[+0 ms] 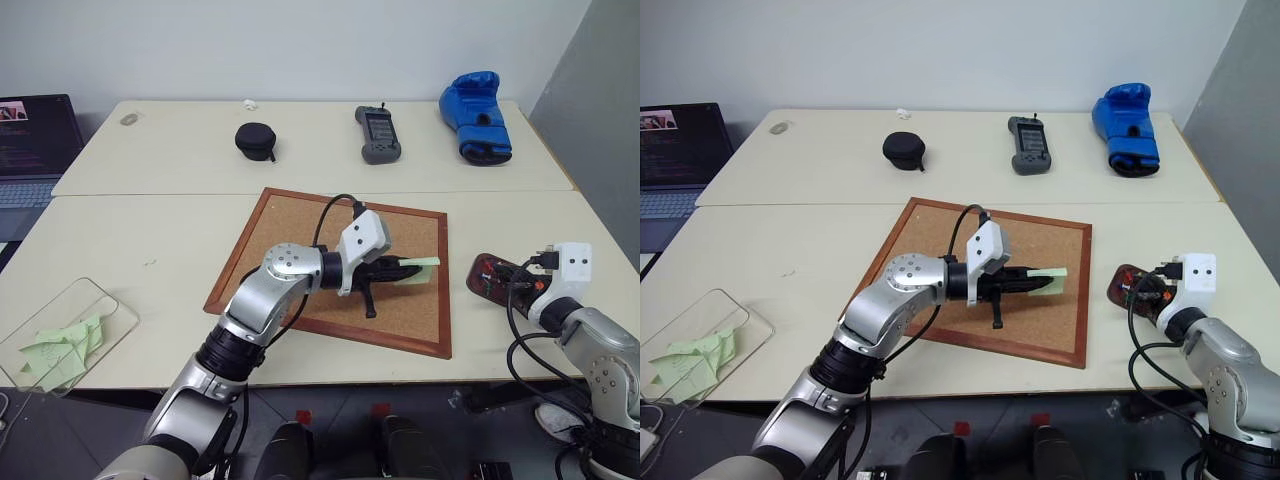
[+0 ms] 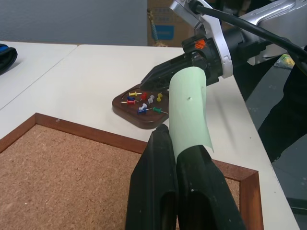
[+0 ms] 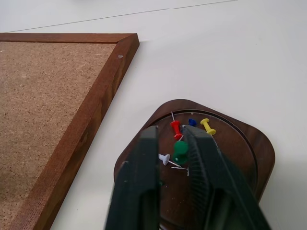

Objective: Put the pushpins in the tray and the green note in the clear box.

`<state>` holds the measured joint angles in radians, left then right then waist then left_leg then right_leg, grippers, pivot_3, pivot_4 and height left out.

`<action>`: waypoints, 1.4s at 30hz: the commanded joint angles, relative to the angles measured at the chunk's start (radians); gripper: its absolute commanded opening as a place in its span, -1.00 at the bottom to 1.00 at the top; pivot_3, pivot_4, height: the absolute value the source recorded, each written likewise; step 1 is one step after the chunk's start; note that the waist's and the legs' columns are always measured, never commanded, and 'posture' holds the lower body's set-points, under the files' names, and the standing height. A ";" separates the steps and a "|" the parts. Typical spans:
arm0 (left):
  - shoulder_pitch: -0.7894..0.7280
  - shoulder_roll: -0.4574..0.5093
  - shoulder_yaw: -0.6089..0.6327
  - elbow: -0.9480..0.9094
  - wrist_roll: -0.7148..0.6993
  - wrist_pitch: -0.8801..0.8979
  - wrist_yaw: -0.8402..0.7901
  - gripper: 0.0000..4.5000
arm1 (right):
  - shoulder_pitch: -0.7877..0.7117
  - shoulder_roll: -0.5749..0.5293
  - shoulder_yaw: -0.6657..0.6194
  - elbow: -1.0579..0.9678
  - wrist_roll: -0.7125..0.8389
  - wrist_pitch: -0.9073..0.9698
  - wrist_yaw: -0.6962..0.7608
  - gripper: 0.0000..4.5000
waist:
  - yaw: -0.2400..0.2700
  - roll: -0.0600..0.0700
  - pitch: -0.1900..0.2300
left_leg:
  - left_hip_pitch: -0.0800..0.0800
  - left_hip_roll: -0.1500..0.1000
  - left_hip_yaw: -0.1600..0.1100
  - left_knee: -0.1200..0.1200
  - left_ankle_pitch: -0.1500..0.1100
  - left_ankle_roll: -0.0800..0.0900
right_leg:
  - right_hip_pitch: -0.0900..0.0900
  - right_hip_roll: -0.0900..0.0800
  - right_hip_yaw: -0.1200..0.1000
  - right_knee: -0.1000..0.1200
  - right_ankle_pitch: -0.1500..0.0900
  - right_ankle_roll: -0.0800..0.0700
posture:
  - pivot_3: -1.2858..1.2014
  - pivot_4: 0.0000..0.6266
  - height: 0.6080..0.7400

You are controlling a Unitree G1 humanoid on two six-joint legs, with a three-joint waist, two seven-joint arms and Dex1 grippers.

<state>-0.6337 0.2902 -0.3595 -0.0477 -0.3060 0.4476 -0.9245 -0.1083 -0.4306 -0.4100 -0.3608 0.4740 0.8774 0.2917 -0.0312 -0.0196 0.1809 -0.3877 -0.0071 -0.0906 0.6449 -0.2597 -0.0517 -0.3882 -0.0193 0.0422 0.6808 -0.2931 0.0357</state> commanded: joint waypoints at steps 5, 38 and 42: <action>-0.004 -0.002 0.014 -0.045 0.002 -0.006 0.001 -1.00 | -0.013 -0.007 -0.014 0.021 -0.002 -0.046 -0.016 0.17 | 0.000 0.000 0.000 | 0.000 0.000 0.000 0.000 0.000 0.000 | 0.000 0.000 0.000 0.000 0.000 0.000 | 0.03 -0.52 1.00; -0.015 -0.002 0.024 -0.030 0.013 -0.015 0.002 -1.00 | -0.045 0.014 -0.008 0.107 0.027 -0.055 -0.024 0.94 | 0.000 0.001 0.000 | 0.000 0.000 0.000 0.000 0.000 0.000 | 0.000 0.000 0.000 0.000 0.000 0.000 | 0.03 -0.52 1.00; -0.015 -0.003 0.026 -0.030 0.015 -0.015 0.001 -1.00 | -0.043 -0.006 -0.005 0.091 0.018 -0.062 -0.016 0.94 | 0.000 0.001 0.000 | 0.000 0.000 0.000 0.000 0.000 0.000 | 0.000 0.000 0.000 0.000 0.000 0.000 | 0.03 -0.52 1.00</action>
<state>-0.6328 0.2910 -0.3564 -0.0484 -0.2902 0.4496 -0.9250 -0.1409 -0.4163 -0.4070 -0.2373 0.4926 0.8388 0.2743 -0.0314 -0.0188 0.1805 -0.3876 -0.0070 -0.0904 0.6450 -0.2597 -0.0516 -0.3882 -0.0193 0.0423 0.6812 -0.2931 0.0357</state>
